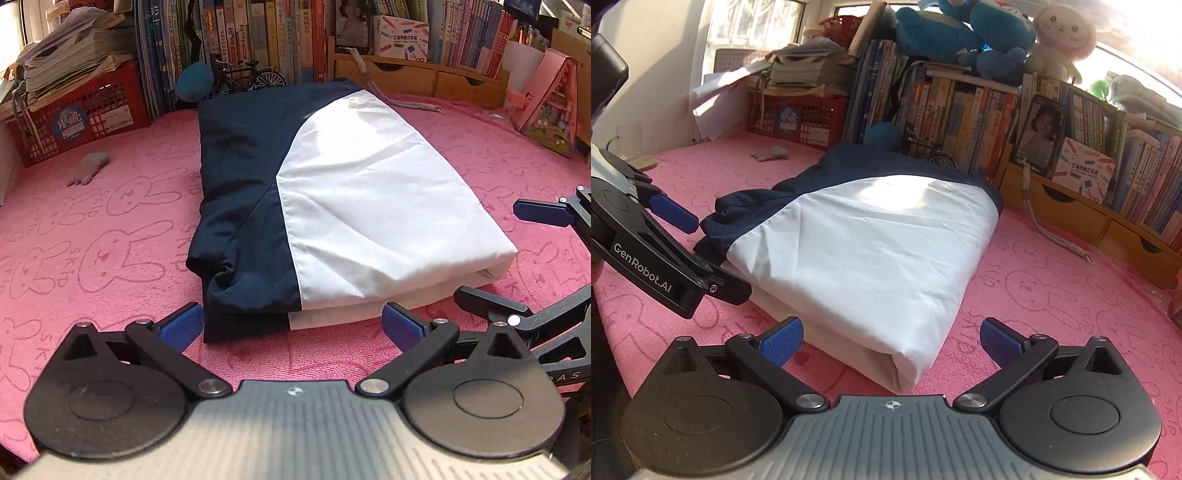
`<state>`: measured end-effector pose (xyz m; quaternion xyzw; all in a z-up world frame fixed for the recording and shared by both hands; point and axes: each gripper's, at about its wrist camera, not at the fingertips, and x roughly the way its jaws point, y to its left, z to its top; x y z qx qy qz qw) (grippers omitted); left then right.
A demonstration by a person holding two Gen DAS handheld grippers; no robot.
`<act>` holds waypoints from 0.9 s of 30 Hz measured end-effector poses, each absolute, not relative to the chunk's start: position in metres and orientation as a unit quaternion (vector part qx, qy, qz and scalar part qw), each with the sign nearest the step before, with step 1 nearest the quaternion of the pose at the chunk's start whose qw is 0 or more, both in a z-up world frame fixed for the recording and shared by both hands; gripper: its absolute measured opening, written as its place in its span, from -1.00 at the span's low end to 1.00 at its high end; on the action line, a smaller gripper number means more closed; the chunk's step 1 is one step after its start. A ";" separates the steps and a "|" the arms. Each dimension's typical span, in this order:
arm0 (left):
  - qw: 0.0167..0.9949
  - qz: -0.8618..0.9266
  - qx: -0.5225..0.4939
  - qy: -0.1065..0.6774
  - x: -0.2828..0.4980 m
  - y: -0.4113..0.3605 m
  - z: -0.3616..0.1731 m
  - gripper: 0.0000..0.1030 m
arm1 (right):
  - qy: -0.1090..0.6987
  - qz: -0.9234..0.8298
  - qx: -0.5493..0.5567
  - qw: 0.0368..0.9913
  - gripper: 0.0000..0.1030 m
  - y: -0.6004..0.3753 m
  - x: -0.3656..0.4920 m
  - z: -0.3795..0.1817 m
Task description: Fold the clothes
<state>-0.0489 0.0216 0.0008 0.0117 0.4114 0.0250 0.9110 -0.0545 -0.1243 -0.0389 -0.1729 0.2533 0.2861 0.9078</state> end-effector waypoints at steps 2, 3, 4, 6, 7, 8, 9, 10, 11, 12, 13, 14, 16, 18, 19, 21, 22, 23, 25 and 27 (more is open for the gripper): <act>0.911 0.021 0.010 0.411 -0.048 0.021 0.002 1.00 | 0.255 0.282 -0.174 0.908 1.00 -0.124 -0.054 -0.038; 0.911 0.020 0.010 0.411 -0.048 0.020 0.002 1.00 | 0.255 0.280 -0.175 0.909 1.00 -0.124 -0.053 -0.038; 0.911 0.018 0.010 0.411 -0.047 0.020 0.002 1.00 | 0.256 0.277 -0.176 0.909 1.00 -0.123 -0.053 -0.037; 0.911 0.020 0.013 0.412 -0.047 0.019 0.002 1.00 | 0.256 0.272 -0.177 0.910 1.00 -0.124 -0.051 -0.038; 0.910 0.020 0.014 0.414 -0.047 0.019 0.001 1.00 | 0.257 0.272 -0.175 0.911 1.00 -0.124 -0.051 -0.038; 0.909 0.021 0.014 0.415 -0.046 0.018 0.001 1.00 | 0.258 0.272 -0.173 0.911 1.00 -0.125 -0.051 -0.038; 0.909 0.021 0.014 0.417 -0.046 0.018 0.001 1.00 | 0.259 0.273 -0.170 0.911 1.00 -0.126 -0.051 -0.038; 0.908 0.022 0.012 0.417 -0.046 0.018 0.001 1.00 | 0.260 0.273 -0.169 0.911 1.00 -0.127 -0.051 -0.038; 0.908 0.024 0.009 0.418 -0.046 0.019 0.001 1.00 | 0.260 0.274 -0.169 0.910 1.00 -0.127 -0.051 -0.038; 0.908 0.025 0.006 0.419 -0.045 0.019 0.001 1.00 | 0.259 0.274 -0.170 0.910 1.00 -0.127 -0.051 -0.039; 0.907 0.026 0.004 0.420 -0.045 0.020 0.001 1.00 | 0.259 0.275 -0.171 0.910 1.00 -0.128 -0.052 -0.039; 0.907 0.027 -0.001 0.421 -0.044 0.021 0.001 1.00 | 0.259 0.275 -0.171 0.910 1.00 -0.128 -0.052 -0.039; 0.905 0.030 -0.014 0.425 -0.044 0.023 0.001 1.00 | 0.259 0.276 -0.170 0.910 1.00 -0.128 -0.052 -0.039; 0.903 0.031 -0.023 0.427 -0.043 0.025 0.001 1.00 | 0.259 0.278 -0.169 0.909 1.00 -0.128 -0.052 -0.040; 0.903 0.031 -0.027 0.427 -0.043 0.026 0.001 1.00 | 0.259 0.278 -0.169 0.909 1.00 -0.128 -0.052 -0.040; 0.902 0.032 -0.026 0.429 -0.043 0.026 0.000 1.00 | 0.259 0.279 -0.169 0.909 1.00 -0.129 -0.052 -0.040; 0.902 0.033 -0.026 0.430 -0.043 0.026 0.000 1.00 | 0.259 0.279 -0.169 0.909 1.00 -0.129 -0.052 -0.041; 0.901 0.035 -0.025 0.431 -0.043 0.025 -0.001 1.00 | 0.259 0.279 -0.169 0.909 1.00 -0.129 -0.052 -0.041; 0.900 0.035 -0.025 0.434 -0.043 0.025 -0.002 1.00 | 0.259 0.280 -0.169 0.909 1.00 -0.129 -0.052 -0.041; 0.899 0.033 -0.024 0.436 -0.043 0.025 -0.003 1.00 | 0.259 0.280 -0.170 0.909 1.00 -0.129 -0.052 -0.042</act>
